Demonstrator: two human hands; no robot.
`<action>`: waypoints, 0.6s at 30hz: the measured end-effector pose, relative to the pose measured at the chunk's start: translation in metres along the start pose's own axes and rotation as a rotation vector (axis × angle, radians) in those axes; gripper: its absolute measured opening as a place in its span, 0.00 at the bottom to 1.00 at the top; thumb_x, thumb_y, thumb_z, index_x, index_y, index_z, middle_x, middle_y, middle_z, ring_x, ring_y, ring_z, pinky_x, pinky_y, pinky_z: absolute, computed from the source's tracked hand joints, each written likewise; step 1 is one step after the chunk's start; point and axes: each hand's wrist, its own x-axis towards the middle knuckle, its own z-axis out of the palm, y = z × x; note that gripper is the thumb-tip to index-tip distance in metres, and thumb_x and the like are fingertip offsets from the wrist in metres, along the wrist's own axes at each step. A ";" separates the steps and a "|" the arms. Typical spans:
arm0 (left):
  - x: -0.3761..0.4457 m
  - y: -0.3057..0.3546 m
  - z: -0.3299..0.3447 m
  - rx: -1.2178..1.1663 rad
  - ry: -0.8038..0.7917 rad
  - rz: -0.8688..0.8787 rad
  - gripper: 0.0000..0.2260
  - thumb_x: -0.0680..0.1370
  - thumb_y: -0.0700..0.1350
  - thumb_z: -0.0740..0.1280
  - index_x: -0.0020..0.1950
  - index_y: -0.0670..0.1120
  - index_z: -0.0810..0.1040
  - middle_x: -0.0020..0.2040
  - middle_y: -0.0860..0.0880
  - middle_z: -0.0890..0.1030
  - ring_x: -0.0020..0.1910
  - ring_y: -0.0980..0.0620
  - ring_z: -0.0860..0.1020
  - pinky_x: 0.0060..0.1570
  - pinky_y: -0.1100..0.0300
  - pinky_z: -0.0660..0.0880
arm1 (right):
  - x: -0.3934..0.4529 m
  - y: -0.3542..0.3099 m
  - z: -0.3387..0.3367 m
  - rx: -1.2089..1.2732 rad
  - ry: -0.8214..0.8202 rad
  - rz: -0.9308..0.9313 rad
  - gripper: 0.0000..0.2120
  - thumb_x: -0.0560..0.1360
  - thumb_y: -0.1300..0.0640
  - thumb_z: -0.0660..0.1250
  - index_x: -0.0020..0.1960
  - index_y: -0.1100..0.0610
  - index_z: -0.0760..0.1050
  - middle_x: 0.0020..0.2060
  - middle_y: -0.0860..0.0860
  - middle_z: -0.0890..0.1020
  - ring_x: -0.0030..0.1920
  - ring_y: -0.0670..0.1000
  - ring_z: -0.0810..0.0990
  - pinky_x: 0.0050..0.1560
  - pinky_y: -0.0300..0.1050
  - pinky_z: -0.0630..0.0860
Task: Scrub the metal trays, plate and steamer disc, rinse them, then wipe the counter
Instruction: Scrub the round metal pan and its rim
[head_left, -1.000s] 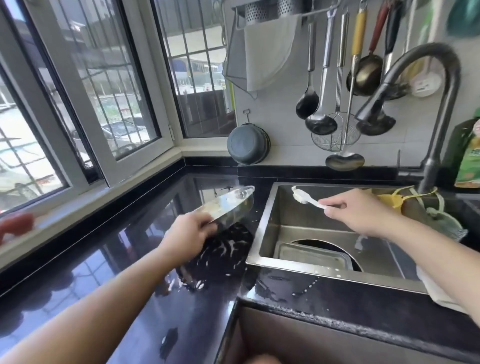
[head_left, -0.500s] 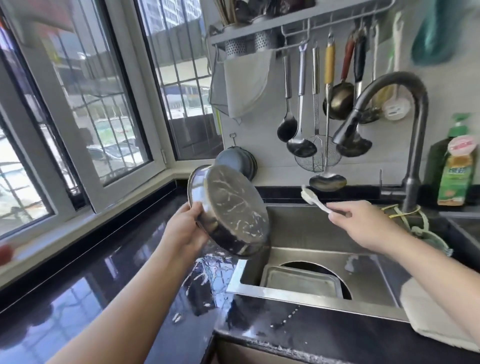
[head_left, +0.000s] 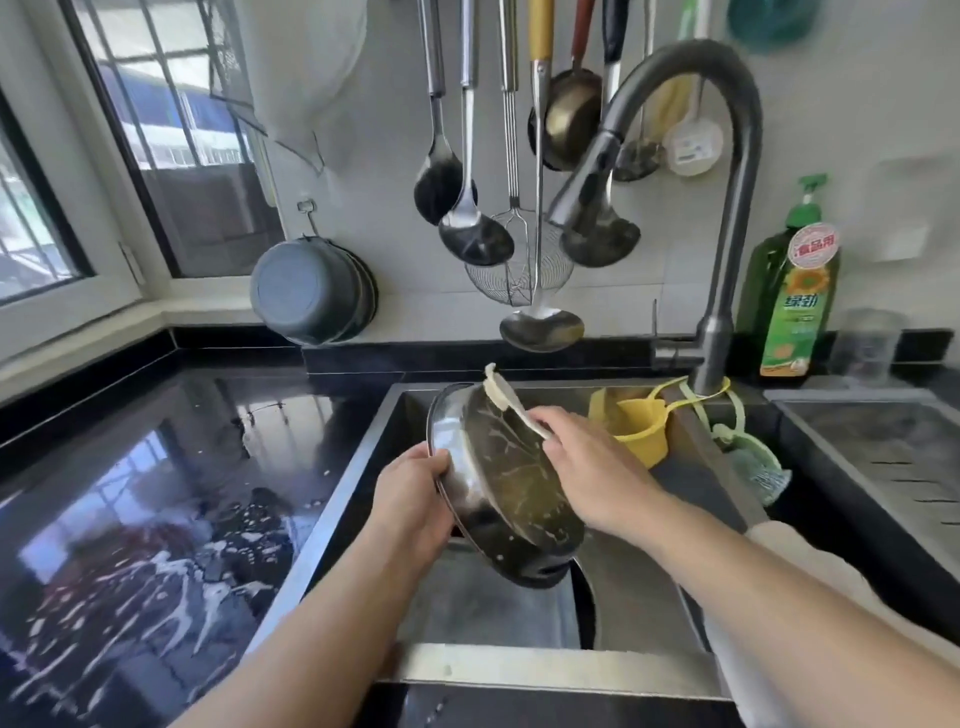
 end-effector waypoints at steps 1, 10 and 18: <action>0.005 -0.005 0.000 0.022 0.005 -0.014 0.14 0.85 0.33 0.56 0.44 0.38 0.77 0.31 0.44 0.80 0.27 0.50 0.80 0.30 0.57 0.78 | 0.002 0.008 0.007 0.048 0.006 0.013 0.20 0.86 0.54 0.53 0.75 0.40 0.64 0.60 0.46 0.75 0.59 0.51 0.76 0.60 0.55 0.75; 0.023 -0.016 -0.004 0.173 -0.182 0.038 0.11 0.83 0.34 0.59 0.60 0.27 0.75 0.44 0.39 0.77 0.42 0.42 0.74 0.42 0.53 0.75 | 0.005 0.010 0.012 -0.020 -0.064 -0.055 0.30 0.85 0.58 0.54 0.75 0.26 0.56 0.44 0.44 0.72 0.47 0.49 0.74 0.52 0.52 0.76; 0.003 -0.020 0.019 0.208 -0.408 0.238 0.16 0.79 0.25 0.59 0.61 0.37 0.80 0.55 0.32 0.83 0.52 0.37 0.82 0.56 0.41 0.79 | -0.018 -0.028 -0.009 -0.474 0.053 -0.058 0.28 0.84 0.54 0.53 0.79 0.34 0.53 0.41 0.45 0.68 0.37 0.48 0.70 0.31 0.42 0.67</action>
